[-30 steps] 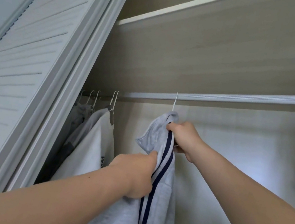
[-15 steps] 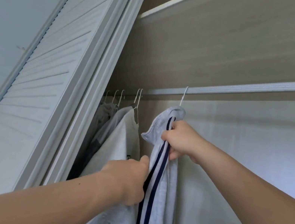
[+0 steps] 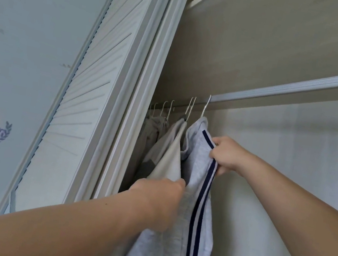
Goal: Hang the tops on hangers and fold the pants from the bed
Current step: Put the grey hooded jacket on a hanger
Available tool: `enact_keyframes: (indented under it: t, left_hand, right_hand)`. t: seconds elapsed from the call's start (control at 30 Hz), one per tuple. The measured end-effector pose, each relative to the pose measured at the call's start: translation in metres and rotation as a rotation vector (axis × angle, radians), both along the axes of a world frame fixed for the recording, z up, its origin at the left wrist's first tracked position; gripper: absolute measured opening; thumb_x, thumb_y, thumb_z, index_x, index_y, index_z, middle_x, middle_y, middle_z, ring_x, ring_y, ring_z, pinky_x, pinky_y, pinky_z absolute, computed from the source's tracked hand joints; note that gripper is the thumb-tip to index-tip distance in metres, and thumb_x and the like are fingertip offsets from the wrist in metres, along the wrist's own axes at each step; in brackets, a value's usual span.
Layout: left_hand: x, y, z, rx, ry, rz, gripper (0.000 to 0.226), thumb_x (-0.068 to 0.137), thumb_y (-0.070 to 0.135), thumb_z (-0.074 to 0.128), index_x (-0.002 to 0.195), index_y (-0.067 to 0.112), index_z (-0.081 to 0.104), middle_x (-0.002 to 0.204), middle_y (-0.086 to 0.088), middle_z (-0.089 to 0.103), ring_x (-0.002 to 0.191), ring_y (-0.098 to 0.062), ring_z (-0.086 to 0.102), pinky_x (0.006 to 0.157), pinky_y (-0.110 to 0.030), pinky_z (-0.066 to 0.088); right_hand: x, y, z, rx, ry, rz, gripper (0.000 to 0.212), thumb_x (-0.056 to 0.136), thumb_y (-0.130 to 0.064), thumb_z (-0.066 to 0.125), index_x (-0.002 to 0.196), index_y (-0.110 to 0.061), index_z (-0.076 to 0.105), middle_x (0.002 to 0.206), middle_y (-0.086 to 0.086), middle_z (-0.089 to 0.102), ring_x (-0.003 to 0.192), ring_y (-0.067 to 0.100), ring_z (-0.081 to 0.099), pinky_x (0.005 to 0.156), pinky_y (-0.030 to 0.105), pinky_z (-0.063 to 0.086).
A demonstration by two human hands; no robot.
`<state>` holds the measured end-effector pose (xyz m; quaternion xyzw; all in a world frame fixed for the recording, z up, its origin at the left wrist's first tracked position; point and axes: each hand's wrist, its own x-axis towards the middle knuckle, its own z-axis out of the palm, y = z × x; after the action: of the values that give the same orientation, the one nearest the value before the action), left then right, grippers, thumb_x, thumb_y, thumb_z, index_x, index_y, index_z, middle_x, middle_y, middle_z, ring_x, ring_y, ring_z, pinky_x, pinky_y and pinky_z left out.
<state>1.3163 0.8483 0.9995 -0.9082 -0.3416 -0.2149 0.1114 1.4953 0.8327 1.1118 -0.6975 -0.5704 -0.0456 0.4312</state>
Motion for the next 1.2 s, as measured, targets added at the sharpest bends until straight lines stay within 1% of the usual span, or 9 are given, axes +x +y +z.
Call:
enact_keyframes:
  t: [0.17, 0.23, 0.33, 0.47, 0.53, 0.6, 0.8, 1.03, 1.2]
  left_hand:
    - [-0.005, 0.003, -0.005, 0.020, 0.018, -0.002, 0.038, 0.085, 0.003, 0.054, 0.117, 0.016, 0.040, 0.082, 0.001, 0.044, 0.065, -0.020, 0.047, 0.059, -0.034, 0.042]
    - [-0.009, 0.001, -0.006, 0.013, 0.008, -0.006, 0.035, 0.086, 0.005, 0.054, 0.116, 0.017, 0.041, 0.089, -0.001, 0.048, 0.073, -0.023, 0.053, 0.061, -0.037, 0.047]
    - [-0.023, -0.005, -0.008, 0.069, -0.039, -0.020, 0.026, 0.091, 0.014, 0.052, 0.115, 0.019, 0.043, 0.110, -0.004, 0.052, 0.093, -0.027, 0.060, 0.076, -0.043, 0.054]
    - [-0.059, -0.019, -0.018, 0.393, -0.075, -0.104, 0.033, 0.093, 0.024, 0.048, 0.126, 0.022, 0.048, 0.119, 0.002, 0.052, 0.099, -0.021, 0.055, 0.081, -0.039, 0.051]
    - [-0.085, -0.030, -0.024, 0.623, -0.116, -0.129, 0.031, 0.091, 0.028, 0.047, 0.120, 0.021, 0.055, 0.114, 0.002, 0.057, 0.096, -0.023, 0.055, 0.080, -0.039, 0.048]
    - [-0.113, -0.041, -0.030, 0.721, -0.189, -0.135, 0.030, 0.088, 0.031, 0.046, 0.110, 0.019, 0.062, 0.110, 0.000, 0.062, 0.096, -0.026, 0.058, 0.076, -0.041, 0.047]
    - [-0.218, -0.069, -0.055, 0.703, -0.180, 0.071, 0.041, 0.090, 0.042, 0.050, 0.120, 0.019, 0.063, 0.137, -0.004, 0.058, 0.131, -0.034, 0.050, 0.097, -0.048, 0.043]
    - [-0.377, -0.125, -0.096, 0.567, -0.177, 0.413, 0.063, 0.097, 0.057, 0.034, 0.147, 0.021, 0.044, 0.162, -0.005, 0.031, 0.152, -0.033, 0.020, 0.118, -0.053, 0.023]
    - [-0.511, -0.199, -0.141, 0.447, -0.131, 0.702, 0.073, 0.097, 0.065, 0.021, 0.158, 0.024, 0.023, 0.168, -0.002, 0.011, 0.155, -0.028, -0.004, 0.123, -0.053, 0.010]
  right_hand:
    - [0.006, -0.003, -0.017, 0.058, -0.006, 0.060, 0.018, 0.100, -0.006, 0.044, 0.106, -0.006, 0.061, 0.087, 0.016, 0.070, 0.060, 0.025, 0.072, 0.047, 0.037, 0.059]
    - [0.001, -0.004, -0.025, 0.078, -0.084, 0.056, 0.017, 0.102, -0.017, 0.048, 0.111, -0.009, 0.060, 0.100, 0.014, 0.070, 0.081, 0.031, 0.072, 0.064, 0.045, 0.063]
    - [-0.014, -0.008, -0.040, 0.099, -0.300, 0.013, 0.030, 0.101, -0.025, 0.053, 0.127, -0.012, 0.055, 0.121, 0.010, 0.065, 0.110, 0.031, 0.063, 0.094, 0.047, 0.053]
    - [-0.039, -0.020, -0.073, 0.201, -0.495, -0.023, 0.062, 0.101, -0.040, 0.047, 0.156, -0.025, 0.023, 0.160, 0.002, 0.028, 0.146, 0.026, 0.028, 0.117, 0.045, 0.029]
    - [-0.059, -0.029, -0.088, 0.302, -0.593, -0.027, 0.066, 0.101, -0.050, 0.039, 0.158, -0.032, 0.013, 0.165, -0.004, 0.015, 0.151, 0.021, 0.012, 0.119, 0.047, 0.021]
    - [-0.085, -0.037, -0.099, 0.344, -0.641, -0.034, 0.066, 0.099, -0.060, 0.025, 0.157, -0.041, 0.002, 0.167, -0.010, 0.003, 0.152, 0.013, -0.002, 0.121, 0.049, 0.011]
    - [-0.189, -0.058, -0.121, 0.294, -0.652, 0.102, 0.073, 0.088, -0.075, 0.005, 0.150, -0.050, -0.023, 0.161, -0.018, -0.030, 0.146, 0.008, -0.033, 0.120, 0.050, -0.012]
    - [-0.344, -0.081, -0.162, 0.237, -0.640, 0.354, 0.078, 0.080, -0.080, 0.000, 0.146, -0.050, -0.030, 0.156, -0.020, -0.039, 0.144, 0.010, -0.037, 0.120, 0.053, -0.013]
    - [-0.475, -0.113, -0.213, 0.230, -0.620, 0.613, 0.077, 0.083, -0.082, -0.003, 0.148, -0.050, -0.029, 0.158, -0.019, -0.036, 0.147, 0.011, -0.033, 0.119, 0.052, -0.014]
